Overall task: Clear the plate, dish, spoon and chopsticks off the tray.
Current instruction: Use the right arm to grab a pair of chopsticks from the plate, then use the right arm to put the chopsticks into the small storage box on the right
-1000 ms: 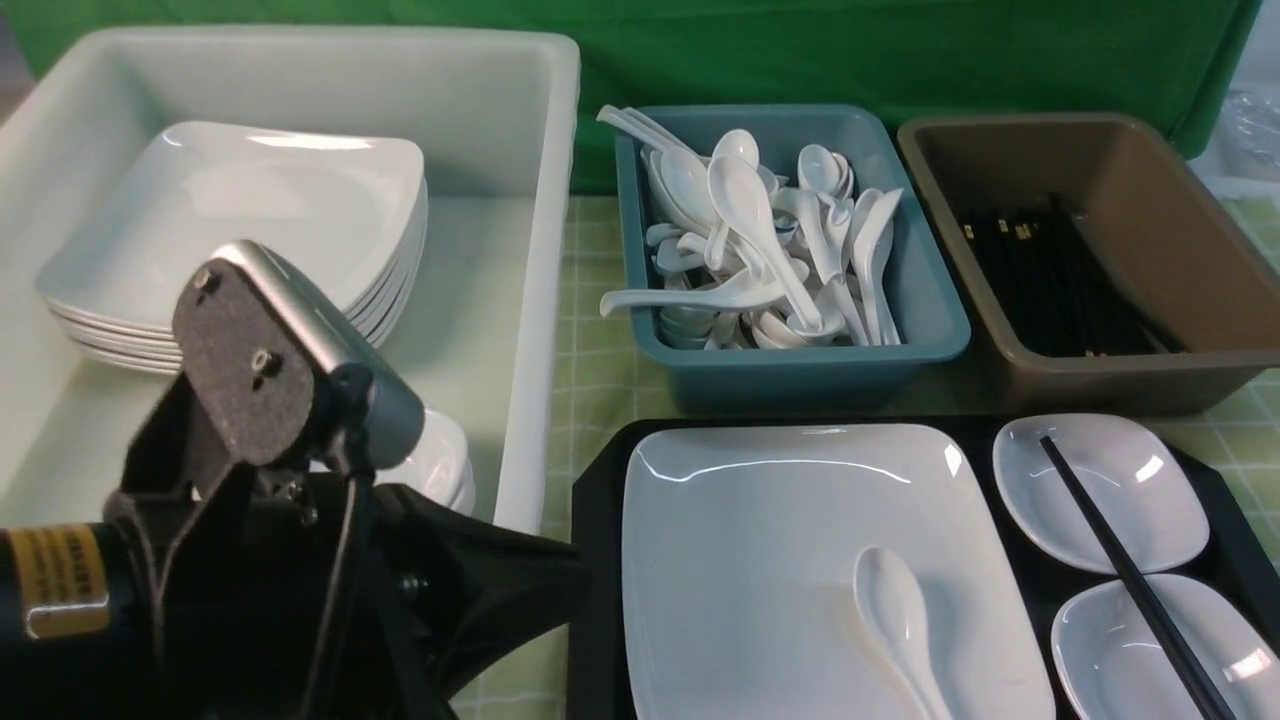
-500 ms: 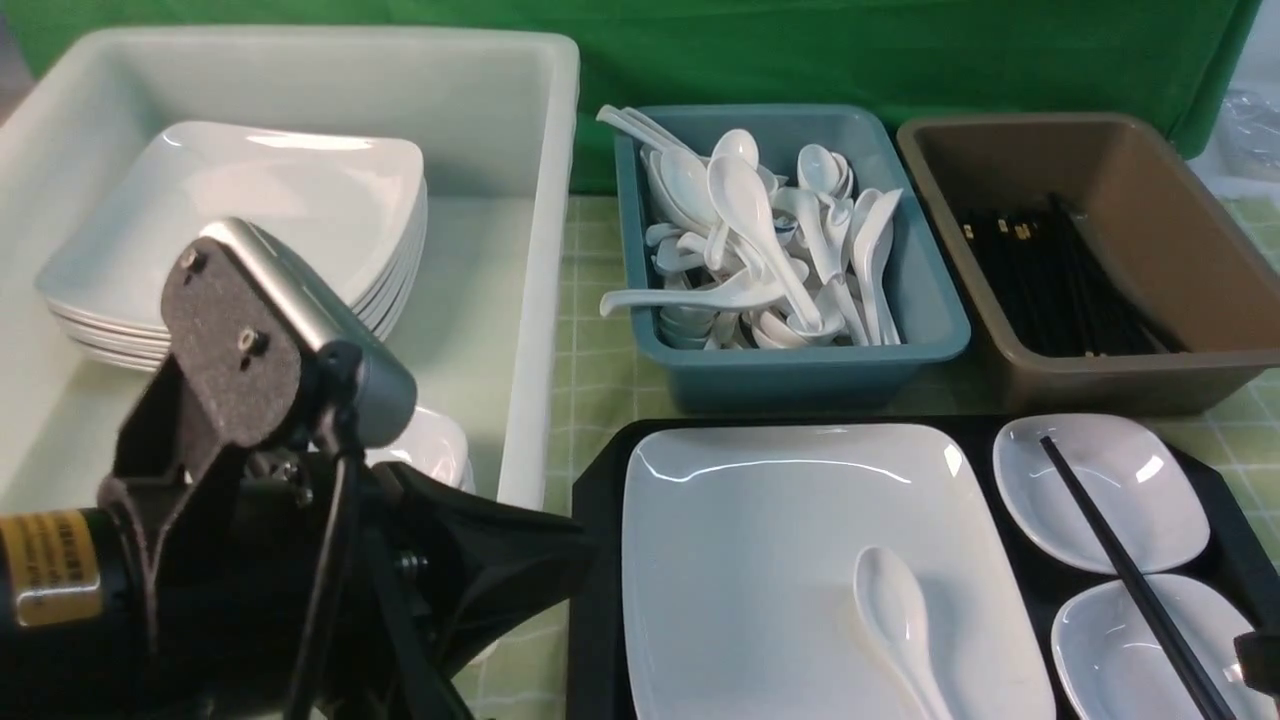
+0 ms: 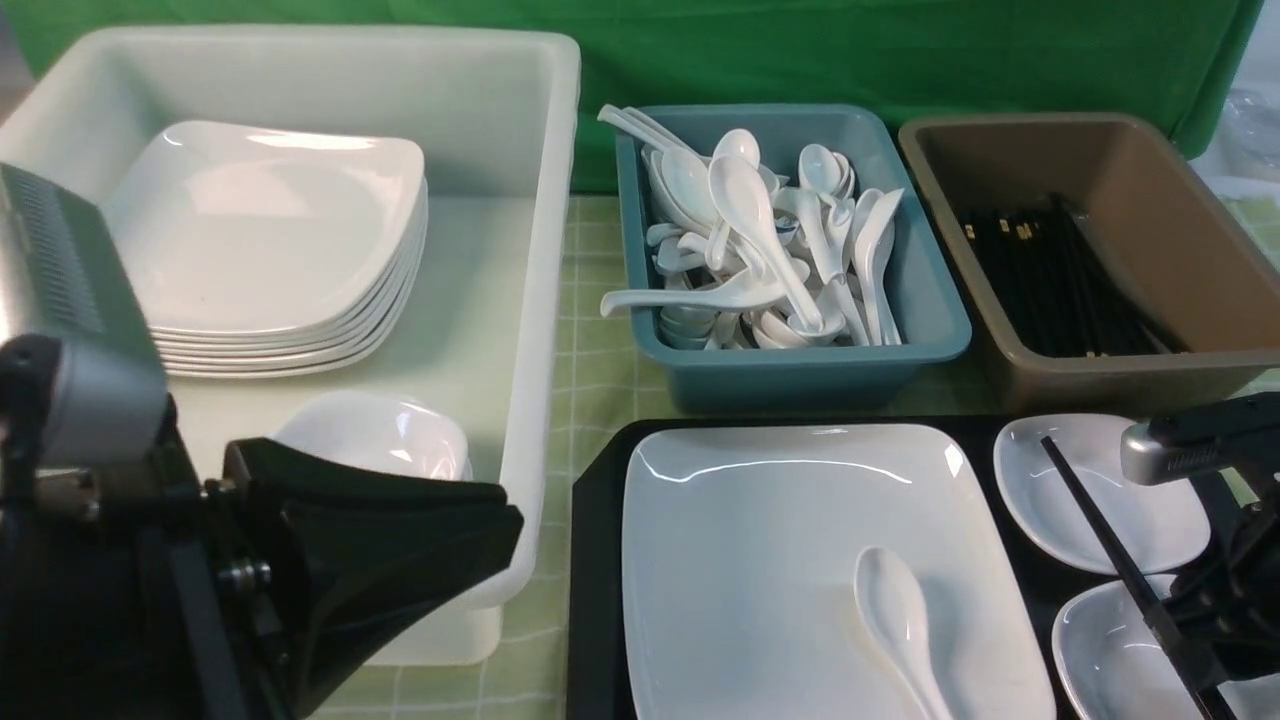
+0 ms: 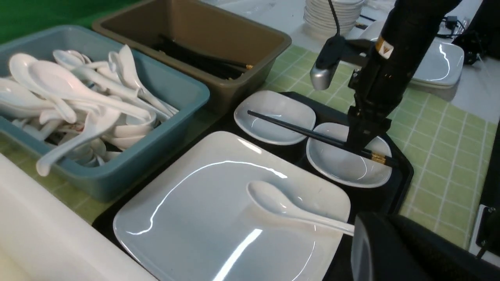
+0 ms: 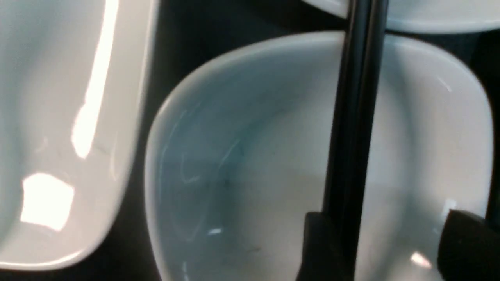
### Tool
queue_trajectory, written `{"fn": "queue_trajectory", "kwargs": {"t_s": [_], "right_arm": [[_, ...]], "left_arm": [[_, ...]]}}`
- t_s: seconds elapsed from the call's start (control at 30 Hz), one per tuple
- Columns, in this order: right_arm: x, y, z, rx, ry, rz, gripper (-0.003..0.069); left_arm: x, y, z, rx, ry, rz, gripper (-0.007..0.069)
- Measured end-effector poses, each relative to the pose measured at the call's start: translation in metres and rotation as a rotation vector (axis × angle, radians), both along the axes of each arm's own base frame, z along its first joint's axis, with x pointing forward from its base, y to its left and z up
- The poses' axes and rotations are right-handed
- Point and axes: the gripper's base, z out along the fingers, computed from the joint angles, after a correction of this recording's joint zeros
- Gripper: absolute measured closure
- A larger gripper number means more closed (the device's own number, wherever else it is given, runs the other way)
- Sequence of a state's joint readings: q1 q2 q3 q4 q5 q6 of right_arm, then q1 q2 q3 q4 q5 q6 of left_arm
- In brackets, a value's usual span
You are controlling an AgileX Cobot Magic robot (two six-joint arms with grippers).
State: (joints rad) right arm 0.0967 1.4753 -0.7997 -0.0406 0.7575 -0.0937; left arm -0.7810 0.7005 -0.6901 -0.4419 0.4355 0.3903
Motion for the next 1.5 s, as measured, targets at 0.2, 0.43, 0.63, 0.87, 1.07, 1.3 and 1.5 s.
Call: {"fn": "queue_trajectory", "kwargs": {"t_s": [0.2, 0.43, 0.63, 0.87, 1.07, 1.3, 1.5], "right_arm": [[0.008, 0.003, -0.013, 0.029, 0.021, 0.004, 0.0227], [0.010, 0.003, -0.027, 0.026, 0.082, 0.044, 0.0395], [0.006, 0.003, -0.024, 0.023, 0.102, 0.094, 0.0516], [-0.014, 0.023, 0.027, 0.057, -0.047, 0.230, 0.0516], [0.022, 0.031, 0.084, 0.206, -0.457, 0.114, 0.0516], [0.131, 0.002, 0.106, 0.290, -0.772, -0.155, 0.0516], [0.199, -0.010, 0.058, 0.286, -0.682, -0.212, 0.0466]], "left_arm": [[-0.001, 0.002, 0.000, 0.017, -0.012, -0.004, 0.0603], [-0.002, 0.002, -0.002, 0.034, -0.001, -0.013, 0.0603], [-0.002, 0.002, -0.002, 0.034, -0.004, -0.013, 0.0603], [0.003, 0.002, 0.007, -0.024, -0.092, 0.026, 0.0603], [0.009, 0.004, 0.021, -0.132, -0.209, 0.099, 0.0603], [0.011, 0.005, 0.025, -0.165, -0.239, 0.120, 0.0603], [0.010, 0.005, 0.024, -0.152, -0.227, 0.112, 0.0603]]}}
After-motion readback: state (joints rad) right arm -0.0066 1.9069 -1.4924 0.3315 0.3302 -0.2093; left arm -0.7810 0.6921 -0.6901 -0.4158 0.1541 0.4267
